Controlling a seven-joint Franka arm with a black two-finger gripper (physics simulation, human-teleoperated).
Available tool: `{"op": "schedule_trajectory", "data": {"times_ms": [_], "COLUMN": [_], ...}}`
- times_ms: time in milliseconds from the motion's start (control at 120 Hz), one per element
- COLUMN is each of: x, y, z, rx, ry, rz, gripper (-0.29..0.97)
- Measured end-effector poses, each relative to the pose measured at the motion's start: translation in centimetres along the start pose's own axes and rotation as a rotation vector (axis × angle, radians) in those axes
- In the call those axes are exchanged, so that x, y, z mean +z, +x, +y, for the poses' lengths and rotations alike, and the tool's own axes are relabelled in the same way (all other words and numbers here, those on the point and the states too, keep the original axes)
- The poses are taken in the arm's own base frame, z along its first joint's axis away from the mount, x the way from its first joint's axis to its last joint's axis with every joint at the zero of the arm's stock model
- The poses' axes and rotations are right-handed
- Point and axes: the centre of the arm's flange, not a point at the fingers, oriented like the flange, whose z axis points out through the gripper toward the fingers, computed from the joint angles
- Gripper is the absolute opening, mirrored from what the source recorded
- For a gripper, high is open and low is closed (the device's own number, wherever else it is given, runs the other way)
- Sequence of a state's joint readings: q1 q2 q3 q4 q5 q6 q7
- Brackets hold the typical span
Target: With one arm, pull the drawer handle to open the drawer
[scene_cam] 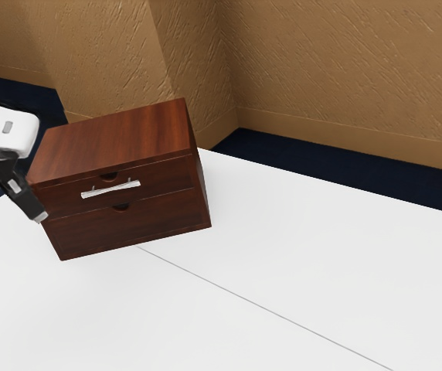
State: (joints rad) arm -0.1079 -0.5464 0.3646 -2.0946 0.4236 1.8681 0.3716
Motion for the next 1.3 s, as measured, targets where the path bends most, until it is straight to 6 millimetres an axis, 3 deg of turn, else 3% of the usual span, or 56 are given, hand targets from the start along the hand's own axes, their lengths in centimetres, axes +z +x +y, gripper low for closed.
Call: {"op": "schedule_trajectory", "data": {"times_ms": [83,467,600,800,917,1067,1300], "x": [2.1,1.9,3.7,5.7,6.3,8.1,9.4], "y": [-0.2,3.7,5.4,5.3,6.3,5.9,8.1], "z": [-0.8,1.5,2.2,1.2,2.0,0.5,1.5], "rx": [-0.001,0.267,0.341,0.373,0.426,0.433,0.499], "ry": [-0.027,0.155,0.172,0.17,0.175,0.159,0.166], "rz": [-0.007,0.053,0.024,-0.007,-0.005,-0.025,-0.049], "gripper": [0.68,0.68,0.68,0.68,0.68,0.68,0.68]}}
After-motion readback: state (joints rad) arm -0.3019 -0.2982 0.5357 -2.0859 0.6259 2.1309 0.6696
